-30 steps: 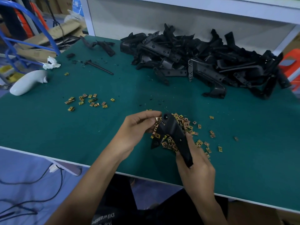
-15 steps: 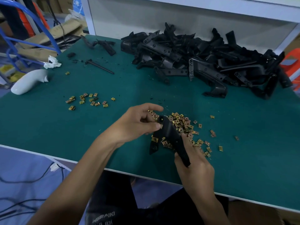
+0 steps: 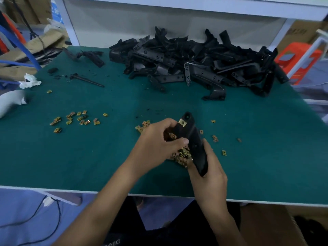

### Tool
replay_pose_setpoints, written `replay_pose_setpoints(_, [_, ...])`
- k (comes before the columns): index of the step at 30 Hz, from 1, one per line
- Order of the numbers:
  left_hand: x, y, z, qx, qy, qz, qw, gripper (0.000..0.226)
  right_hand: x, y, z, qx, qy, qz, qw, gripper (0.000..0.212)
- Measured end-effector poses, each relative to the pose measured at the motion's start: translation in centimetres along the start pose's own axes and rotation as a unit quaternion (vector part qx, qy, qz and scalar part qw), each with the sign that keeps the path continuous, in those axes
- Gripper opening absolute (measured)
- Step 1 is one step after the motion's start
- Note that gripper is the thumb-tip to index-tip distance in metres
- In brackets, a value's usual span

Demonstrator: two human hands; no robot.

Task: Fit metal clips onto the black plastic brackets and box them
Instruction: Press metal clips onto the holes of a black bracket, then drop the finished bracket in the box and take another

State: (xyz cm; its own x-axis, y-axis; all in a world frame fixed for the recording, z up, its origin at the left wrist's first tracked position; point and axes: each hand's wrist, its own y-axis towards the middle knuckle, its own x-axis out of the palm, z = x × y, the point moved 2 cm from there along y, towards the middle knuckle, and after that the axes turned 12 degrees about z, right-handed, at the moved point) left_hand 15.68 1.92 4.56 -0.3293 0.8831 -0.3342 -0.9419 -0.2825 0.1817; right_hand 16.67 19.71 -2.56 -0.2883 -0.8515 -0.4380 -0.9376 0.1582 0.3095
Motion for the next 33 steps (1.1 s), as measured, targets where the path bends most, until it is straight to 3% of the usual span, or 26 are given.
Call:
replay_pose_setpoints(3, [2.1, -0.6, 1.3, 0.086, 0.093, -0.014, 0.992, 0.013, -2.0, -1.4, 0.8, 0.056, 0.043, 0.001, 0.997, 0.067])
replay_pose_setpoints(6, [5.4, -1.2, 2.5, 0.144, 0.131, -0.049, 0.980, 0.029, -4.4, -3.7, 2.4, 0.126, 0.065, 0.040, 0.989, 0.059])
replay_pose_setpoints(8, [8.2, -2.1, 3.4, 0.183, 0.134, -0.085, 0.970, 0.043, -6.1, -5.5, 3.8, 0.174, 0.091, 0.078, 0.977, 0.050])
replay_pose_setpoints(11, [12.9, -4.3, 4.6, 0.261, 0.148, -0.169, 0.939, 0.044, -9.3, -8.2, 5.7, 0.247, 0.144, 0.122, 0.950, 0.041])
replay_pose_setpoints(16, [20.5, -8.6, 6.8, 0.307, 0.128, -0.282, 0.900, 0.051, -14.7, -12.0, 7.7, 0.335, 0.204, 0.246, 0.886, 0.038])
replay_pose_setpoints(19, [22.3, -9.9, 8.1, 0.346, 0.111, -0.313, 0.878, 0.062, -18.5, -12.0, 9.1, 0.380, 0.236, 0.364, 0.817, 0.038])
replay_pose_setpoints(21, [22.2, -9.8, 7.8, 0.339, 0.106, -0.317, 0.879, 0.065, -21.0, -11.0, 9.9, 0.416, 0.254, 0.415, 0.768, 0.060])
replay_pose_setpoints(23, [21.3, -9.2, 6.9, 0.325, 0.116, -0.309, 0.886, 0.064, -22.7, -10.1, 10.7, 0.460, 0.219, 0.428, 0.746, 0.078])
replay_pose_setpoints(25, [19.9, -7.8, 5.6, 0.302, 0.133, -0.294, 0.897, 0.062, -22.8, -9.1, 11.3, 0.456, 0.171, 0.423, 0.765, 0.072])
replay_pose_setpoints(27, [18.1, -5.6, 4.2, 0.268, 0.148, -0.265, 0.914, 0.060, -21.2, -7.5, 11.1, 0.396, 0.132, 0.375, 0.828, 0.050])
replay_pose_setpoints(30, [15.3, -1.3, 1.9, 0.225, 0.193, -0.200, 0.934, 0.052, -16.7, -4.9, 9.5, 0.257, 0.069, 0.274, 0.924, 0.032])
replay_pose_setpoints(33, [12.3, 3.3, 0.0, 0.182, 0.228, -0.138, 0.947, 0.041, -11.9, -1.8, 6.0, 0.116, 0.021, 0.196, 0.974, 0.031])
